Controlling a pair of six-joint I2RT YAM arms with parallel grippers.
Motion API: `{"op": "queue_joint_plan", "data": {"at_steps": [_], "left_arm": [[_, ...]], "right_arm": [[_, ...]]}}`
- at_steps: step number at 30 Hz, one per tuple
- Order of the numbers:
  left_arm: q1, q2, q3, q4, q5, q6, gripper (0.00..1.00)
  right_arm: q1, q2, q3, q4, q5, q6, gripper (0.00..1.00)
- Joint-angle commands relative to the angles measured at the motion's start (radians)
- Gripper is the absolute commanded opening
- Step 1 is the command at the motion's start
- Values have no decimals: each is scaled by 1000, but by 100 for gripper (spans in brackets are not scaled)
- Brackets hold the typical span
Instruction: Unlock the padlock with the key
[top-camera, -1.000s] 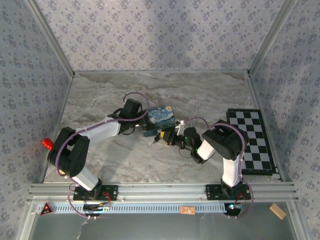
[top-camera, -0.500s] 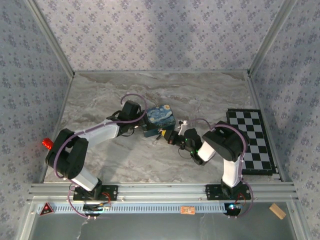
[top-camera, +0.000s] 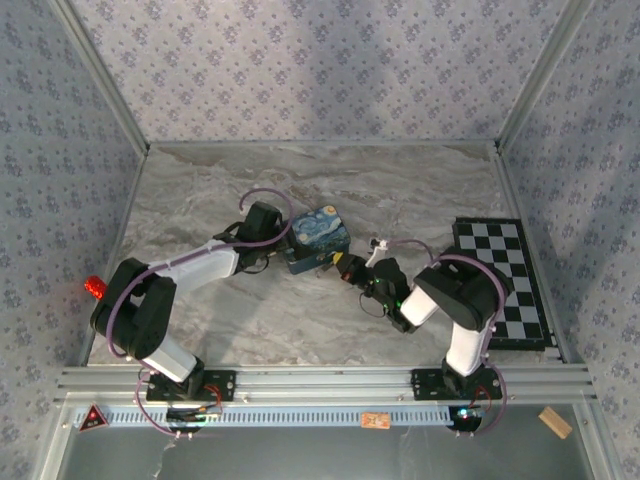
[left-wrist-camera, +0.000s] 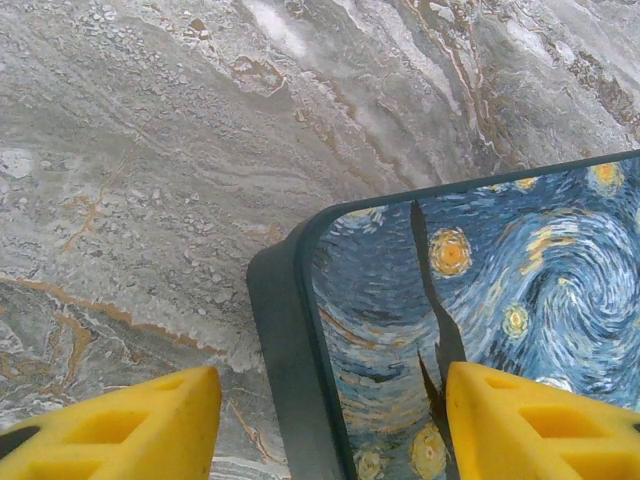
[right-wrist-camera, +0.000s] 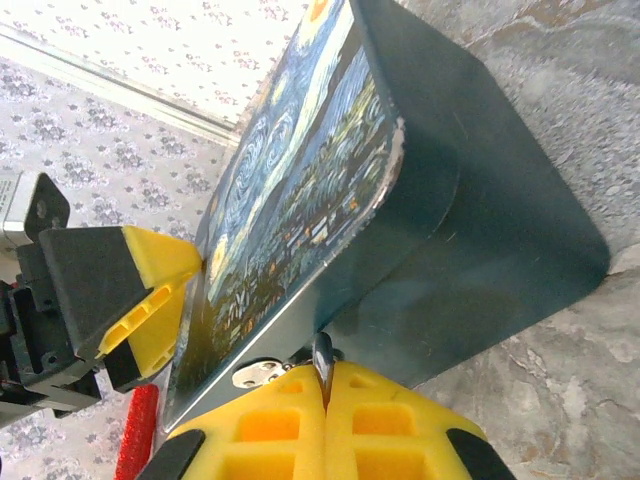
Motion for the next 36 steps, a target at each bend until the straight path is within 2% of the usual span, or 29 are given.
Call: {"op": "queue_joint_plan", "data": {"at_steps": [1,8,14,18,21,27,33,36], "left_arm": [[-1,26,10,-124,-15,35,61],[14,10,56,-133,48,103,64],[37,-78,38,-140,72,177,67],[57,-180,-26,-111,68,231,68],[67,-263,-85,-96,21,286,69],[126,-448,-216,-53,-49,349,71],[181,-632,-322,-22,-120,371,73],[206,-673,-334,-36,-149,372,73]], "right_arm": [[-8,-88,-24,-45,32,-15,0],[-31,-386,-94,-415,20,-104,0],[-65,-720,-79,-916,3,-200,0],[-102,-851,-42,-1195,-22,-235,0],[-107,-883,-27,-1299,-33,-243,0],[-128,-855,-23,-1364,-47,-250,0],[-141,-741,58,-1445,-39,-282,0],[-143,-695,91,-1478,-7,-287,0]]}}
